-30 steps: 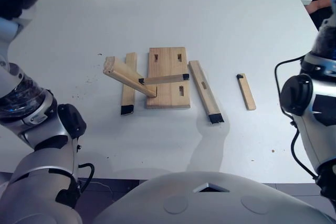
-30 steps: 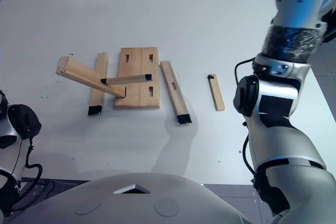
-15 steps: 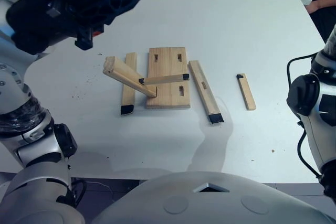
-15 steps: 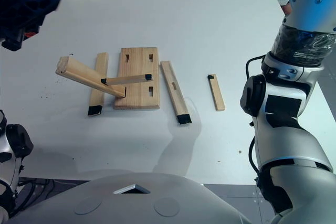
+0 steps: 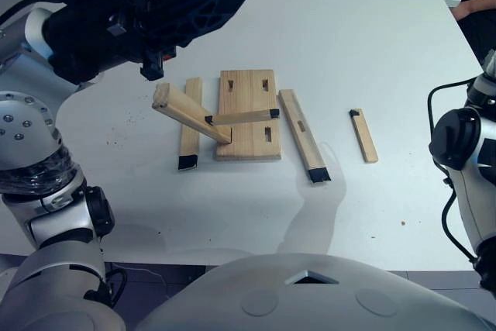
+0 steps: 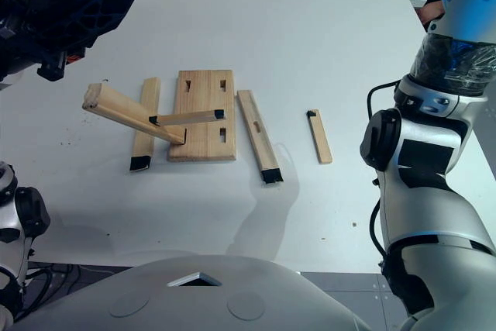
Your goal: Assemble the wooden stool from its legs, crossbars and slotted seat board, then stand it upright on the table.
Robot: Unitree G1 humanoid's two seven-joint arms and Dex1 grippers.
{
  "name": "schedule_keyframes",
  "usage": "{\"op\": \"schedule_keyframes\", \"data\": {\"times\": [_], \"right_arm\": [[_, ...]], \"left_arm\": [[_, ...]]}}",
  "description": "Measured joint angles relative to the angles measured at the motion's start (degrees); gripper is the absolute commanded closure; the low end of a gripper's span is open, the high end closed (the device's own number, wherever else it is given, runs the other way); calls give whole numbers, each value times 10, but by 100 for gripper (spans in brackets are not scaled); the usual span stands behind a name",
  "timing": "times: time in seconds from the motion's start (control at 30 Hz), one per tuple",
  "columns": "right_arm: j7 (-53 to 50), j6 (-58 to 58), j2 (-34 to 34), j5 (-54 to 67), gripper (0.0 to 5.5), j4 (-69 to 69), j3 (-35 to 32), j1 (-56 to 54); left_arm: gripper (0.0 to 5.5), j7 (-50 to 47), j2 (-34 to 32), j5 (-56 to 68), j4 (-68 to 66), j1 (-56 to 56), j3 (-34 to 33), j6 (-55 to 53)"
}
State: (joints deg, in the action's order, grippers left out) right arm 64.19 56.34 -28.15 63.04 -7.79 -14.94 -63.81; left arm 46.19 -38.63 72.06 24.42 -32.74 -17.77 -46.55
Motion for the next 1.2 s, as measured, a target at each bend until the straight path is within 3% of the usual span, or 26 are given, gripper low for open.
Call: {"op": "schedule_keyframes", "data": {"times": [0.07,0.43,0.53,0.67,1.0,1.2], "right_arm": [[-2,6,-3,6,350,0,-5,0],[-32,8,-2,16,350,18,-9,-1],[-36,-2,-1,8,350,24,-5,-1],[-41,-40,4,-30,350,29,14,5],[-1,-186,-22,-192,350,4,75,85],[50,-264,-43,-275,350,10,126,176]], "left_arm": [[348,-1,0,0,-1,0,1,0],[348,3,-5,-11,-6,0,12,17],[282,1,-5,-15,-13,0,15,23],[223,-3,-10,-38,-36,0,17,23],[220,-50,24,-133,-66,99,-29,109],[220,-161,79,-139,-67,108,-93,168]]}}
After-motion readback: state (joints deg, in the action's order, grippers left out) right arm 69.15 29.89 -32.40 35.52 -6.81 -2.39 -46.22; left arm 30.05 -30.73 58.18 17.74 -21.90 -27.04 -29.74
